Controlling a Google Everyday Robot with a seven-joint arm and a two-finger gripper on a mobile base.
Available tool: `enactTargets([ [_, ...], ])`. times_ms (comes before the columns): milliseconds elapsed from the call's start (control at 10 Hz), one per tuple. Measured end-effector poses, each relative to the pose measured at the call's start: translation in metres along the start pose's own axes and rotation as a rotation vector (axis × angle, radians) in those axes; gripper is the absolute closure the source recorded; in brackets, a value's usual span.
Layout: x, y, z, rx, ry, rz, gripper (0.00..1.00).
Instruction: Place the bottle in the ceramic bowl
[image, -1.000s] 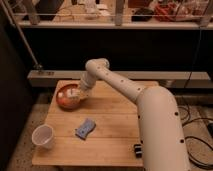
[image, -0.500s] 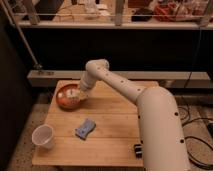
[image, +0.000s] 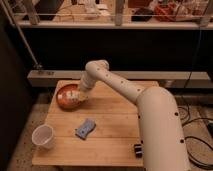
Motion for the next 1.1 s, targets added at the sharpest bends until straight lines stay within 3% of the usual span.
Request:
enactTargets([
  [300,-0.0007,0.001,0.0023,0.0,-0.003,0.003,0.41],
  [500,-0.001,0.0017,0.0034,0.0,-0.004,0.004,0.51],
  [600,-0.0006,0.0023,0.0037,0.0,-0.006,0.006,0.49],
  [900,-0.0007,0.0035,0.0053,0.0,-0.007,0.008,0.28],
  [1100,0.0009,0.0058,0.0058,0.002,-0.007,0.012,0.22],
])
